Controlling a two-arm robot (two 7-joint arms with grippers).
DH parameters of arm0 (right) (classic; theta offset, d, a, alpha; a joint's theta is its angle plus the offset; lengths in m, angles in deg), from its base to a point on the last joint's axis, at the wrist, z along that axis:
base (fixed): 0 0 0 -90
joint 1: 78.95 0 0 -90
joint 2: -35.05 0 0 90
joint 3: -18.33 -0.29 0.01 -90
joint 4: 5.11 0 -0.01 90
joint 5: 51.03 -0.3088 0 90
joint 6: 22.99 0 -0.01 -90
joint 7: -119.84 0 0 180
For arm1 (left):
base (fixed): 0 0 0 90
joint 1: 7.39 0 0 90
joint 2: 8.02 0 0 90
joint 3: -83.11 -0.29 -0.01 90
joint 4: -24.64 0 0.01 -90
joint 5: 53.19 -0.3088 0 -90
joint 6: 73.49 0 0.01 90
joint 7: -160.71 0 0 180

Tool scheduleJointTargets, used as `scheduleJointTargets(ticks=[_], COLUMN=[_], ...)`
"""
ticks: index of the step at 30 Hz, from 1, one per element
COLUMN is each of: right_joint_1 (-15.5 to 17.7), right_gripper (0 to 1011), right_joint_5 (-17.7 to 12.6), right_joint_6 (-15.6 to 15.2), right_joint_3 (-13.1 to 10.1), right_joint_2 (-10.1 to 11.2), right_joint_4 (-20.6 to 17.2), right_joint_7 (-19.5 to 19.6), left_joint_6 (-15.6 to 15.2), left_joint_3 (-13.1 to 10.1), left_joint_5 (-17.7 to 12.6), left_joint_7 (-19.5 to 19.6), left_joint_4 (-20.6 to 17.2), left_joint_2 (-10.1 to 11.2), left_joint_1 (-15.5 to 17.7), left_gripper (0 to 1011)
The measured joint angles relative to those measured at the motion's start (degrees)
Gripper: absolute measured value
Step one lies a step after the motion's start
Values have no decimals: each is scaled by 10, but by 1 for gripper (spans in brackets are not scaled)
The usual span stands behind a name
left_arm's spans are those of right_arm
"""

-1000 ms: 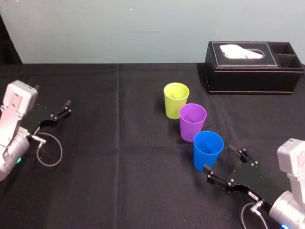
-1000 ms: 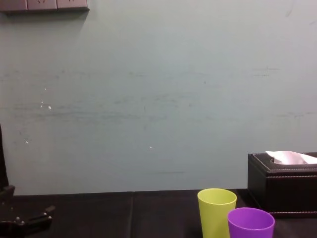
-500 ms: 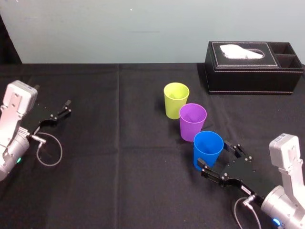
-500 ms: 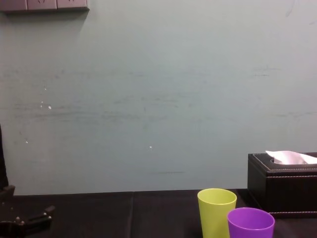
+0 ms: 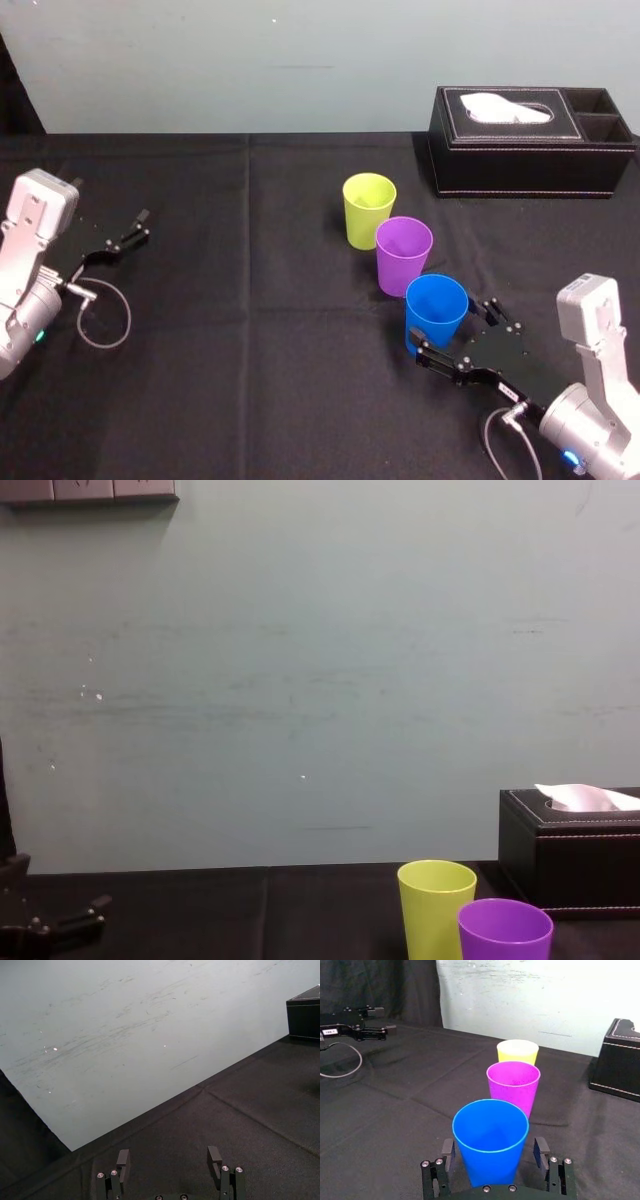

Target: Stack the three plastic cups sequentially using one hand.

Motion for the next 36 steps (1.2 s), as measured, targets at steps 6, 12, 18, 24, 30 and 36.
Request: scheduleJointTargets(ticks=[6, 12, 18, 24, 30, 36], right_joint_1=[-5, -7, -10, -17, -17, -16], right_gripper=[1000, 1000, 1000, 1000, 1000, 985], right_joint_5=[2, 4, 8, 16, 17, 16], right_joint_6=[-2, -3, -4, -3, -2, -2], right_joint_3=[3, 4, 6, 9, 9, 9], right_joint_2=[-4, -8, -14, -22, -22, -21], right_joint_4=[3, 5, 7, 12, 13, 12], right_joint_7=[-7, -7, -5, 1, 2, 2], left_joint_6=[0, 0, 0, 0, 0, 0], left_joint_3=[0, 0, 0, 0, 0, 0], left_joint_5=[0, 0, 0, 0, 0, 0], left_joint_7=[0, 0, 0, 0, 0, 0], left_joint_4=[0, 0, 0, 0, 0, 0], left_joint_2=[0, 0, 0, 0, 0, 0], left_joint_1=[0, 0, 0, 0, 0, 0], left_gripper=[1011, 1011, 1011, 1011, 1011, 1011])
